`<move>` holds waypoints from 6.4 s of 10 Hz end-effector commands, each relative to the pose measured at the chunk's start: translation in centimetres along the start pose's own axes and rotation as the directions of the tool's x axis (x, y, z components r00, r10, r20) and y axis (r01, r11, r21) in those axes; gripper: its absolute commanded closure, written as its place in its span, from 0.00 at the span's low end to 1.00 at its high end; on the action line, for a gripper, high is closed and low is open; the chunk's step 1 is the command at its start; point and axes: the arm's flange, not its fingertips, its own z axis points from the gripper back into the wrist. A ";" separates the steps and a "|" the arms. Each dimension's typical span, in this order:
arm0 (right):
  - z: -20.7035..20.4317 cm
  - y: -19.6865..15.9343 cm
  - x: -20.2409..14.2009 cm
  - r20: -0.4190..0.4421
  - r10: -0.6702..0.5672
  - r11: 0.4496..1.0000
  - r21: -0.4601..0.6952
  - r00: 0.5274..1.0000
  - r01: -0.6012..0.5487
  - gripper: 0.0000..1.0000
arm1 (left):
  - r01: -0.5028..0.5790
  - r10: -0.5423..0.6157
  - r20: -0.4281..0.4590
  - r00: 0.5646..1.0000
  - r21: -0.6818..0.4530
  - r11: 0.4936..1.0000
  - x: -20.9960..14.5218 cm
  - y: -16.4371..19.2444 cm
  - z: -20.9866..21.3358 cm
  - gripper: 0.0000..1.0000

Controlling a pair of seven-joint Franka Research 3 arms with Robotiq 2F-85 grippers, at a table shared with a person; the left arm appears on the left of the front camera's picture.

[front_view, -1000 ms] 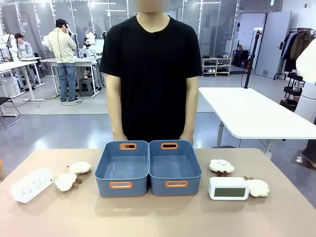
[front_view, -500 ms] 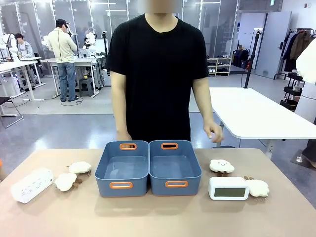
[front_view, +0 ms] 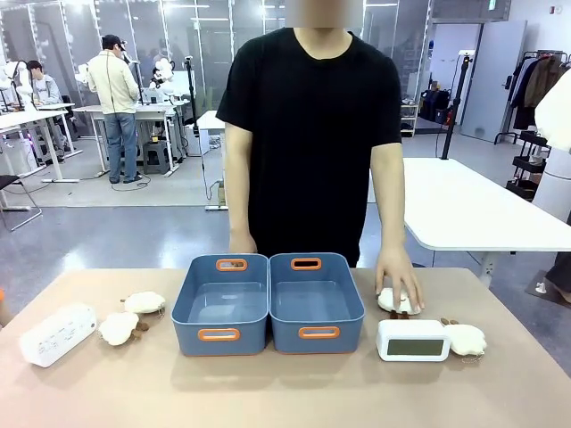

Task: Sort the digital clocks into the basket.
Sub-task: Pick up the Digital clock from the table and place it into the empty Plastic storage basket.

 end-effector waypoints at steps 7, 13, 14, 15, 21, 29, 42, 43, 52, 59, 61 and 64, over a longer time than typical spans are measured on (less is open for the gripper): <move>0.0 0.1 0.0 -0.004 0.006 1.000 0.006 1.000 -0.006 0.00 | 0.000 0.000 0.000 1.000 0.000 1.000 0.0 0.0 0.0 0.00; 0.0 0.1 0.0 -0.004 0.006 1.000 0.006 1.000 -0.006 0.00 | 0.762 -0.361 -0.702 0.614 0.408 0.502 5.0 -9.0 -9.6 0.00; 0.0 0.1 0.0 -0.004 0.006 1.000 0.006 1.000 -0.006 0.00 | 0.812 -0.353 -0.761 0.543 0.371 0.450 4.2 -8.8 -11.6 0.00; 0.0 0.1 0.0 -0.004 0.006 1.000 0.006 1.000 -0.006 0.00 | 0.865 -0.328 -0.821 0.467 0.347 0.362 2.6 -8.3 -13.8 0.00; 0.0 0.1 0.0 -0.004 0.006 1.000 0.006 1.000 -0.006 0.00 | 0.859 -0.319 -0.816 0.482 0.368 0.356 -1.6 -4.4 -21.6 0.00; 0.0 0.1 0.0 -0.004 0.006 1.000 0.006 1.000 -0.006 0.00 | 0.873 -0.200 -0.891 0.408 0.317 0.371 -2.0 -1.7 -26.0 0.00; 0.0 0.1 0.0 -0.004 0.006 1.000 0.006 1.000 -0.006 0.00 | 0.807 -0.089 -0.848 0.523 0.458 0.374 -0.2 9.1 -31.8 0.32; 0.0 0.1 0.0 -0.004 0.006 1.000 0.006 1.000 -0.006 0.00 | 0.813 -0.078 -0.859 0.505 0.443 0.378 -0.4 9.2 -31.5 0.59; 0.0 0.1 0.0 -0.004 0.006 1.000 0.006 1.000 -0.006 0.00 | 0.810 -0.069 -0.860 0.506 0.446 0.381 -0.9 9.0 -31.3 0.97; 0.0 0.1 0.0 -0.004 0.006 1.000 0.006 1.000 -0.006 0.00 | 0.810 -0.069 -0.860 0.506 0.446 0.381 -0.9 9.0 -31.3 0.97; 0.0 0.1 0.0 -0.004 0.006 1.000 0.006 1.000 -0.006 0.00 | 0.810 -0.069 -0.860 0.506 0.446 0.381 -0.9 9.0 -31.3 0.97; 0.0 0.1 0.0 -0.004 0.006 1.000 0.006 1.000 -0.006 0.00 | 0.810 -0.069 -0.860 0.506 0.446 0.381 -0.9 9.0 -31.3 0.97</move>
